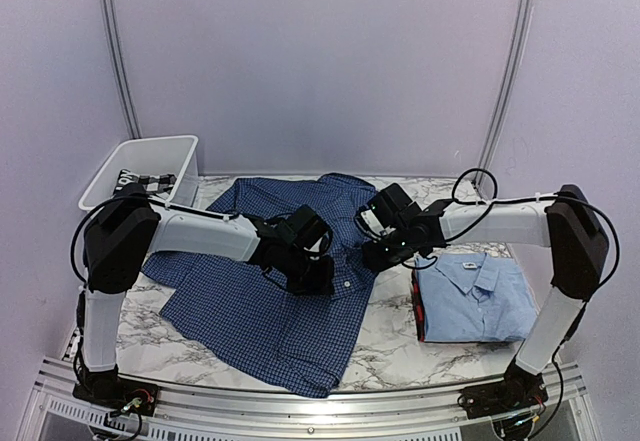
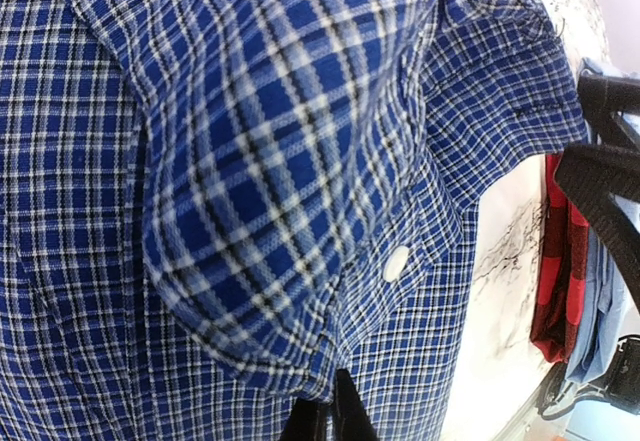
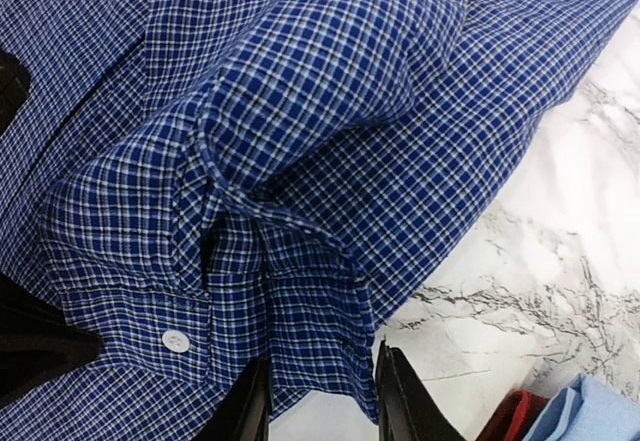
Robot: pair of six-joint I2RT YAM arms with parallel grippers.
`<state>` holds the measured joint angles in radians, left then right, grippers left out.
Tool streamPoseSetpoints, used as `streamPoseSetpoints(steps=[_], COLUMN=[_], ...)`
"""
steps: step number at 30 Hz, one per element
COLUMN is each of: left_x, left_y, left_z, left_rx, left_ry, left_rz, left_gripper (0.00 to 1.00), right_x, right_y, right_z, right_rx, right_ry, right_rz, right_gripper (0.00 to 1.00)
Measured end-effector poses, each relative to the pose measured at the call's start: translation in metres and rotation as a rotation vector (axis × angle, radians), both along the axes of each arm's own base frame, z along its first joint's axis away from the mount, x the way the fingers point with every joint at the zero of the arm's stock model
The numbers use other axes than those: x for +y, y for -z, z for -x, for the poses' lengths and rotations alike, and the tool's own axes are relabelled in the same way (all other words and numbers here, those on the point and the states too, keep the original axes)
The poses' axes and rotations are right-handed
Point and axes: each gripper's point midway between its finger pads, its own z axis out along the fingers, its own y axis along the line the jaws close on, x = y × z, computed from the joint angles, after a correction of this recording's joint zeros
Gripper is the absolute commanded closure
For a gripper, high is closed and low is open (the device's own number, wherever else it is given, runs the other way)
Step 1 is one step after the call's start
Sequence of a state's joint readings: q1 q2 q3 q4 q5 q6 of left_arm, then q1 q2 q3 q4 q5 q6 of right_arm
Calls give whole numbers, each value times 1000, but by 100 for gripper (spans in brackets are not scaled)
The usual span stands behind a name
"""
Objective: Fold and stack the long sleeve shirts
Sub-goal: Pick up the sleeve from the 1/3-folded shirt.
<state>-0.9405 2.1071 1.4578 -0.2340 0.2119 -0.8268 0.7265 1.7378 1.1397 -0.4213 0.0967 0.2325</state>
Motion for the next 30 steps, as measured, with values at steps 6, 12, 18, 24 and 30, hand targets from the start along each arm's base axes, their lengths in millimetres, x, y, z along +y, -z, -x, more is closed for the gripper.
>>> streamPoseSetpoints(steps=[6, 12, 18, 24, 30], left_x=[-1, -1, -2, -3, 2], left_y=[0, -1, -1, -2, -12], left_z=[1, 0, 1, 4, 13], left_rx=[3, 5, 8, 24, 59], left_ry=[2, 3, 7, 19, 44], left_rz=[4, 6, 12, 26, 63], left_gripper=[99, 100, 100, 100, 100], right_x=[-7, -11, -14, -10, 18], right_y=[2, 13, 21, 17, -16], right_z=[-3, 1, 7, 8, 15], right_rx=[-16, 4, 24, 26, 13], right_ry=[20, 22, 18, 6, -63], right_rz=[29, 49, 60, 57, 65], right_gripper=[69, 73, 99, 100, 100])
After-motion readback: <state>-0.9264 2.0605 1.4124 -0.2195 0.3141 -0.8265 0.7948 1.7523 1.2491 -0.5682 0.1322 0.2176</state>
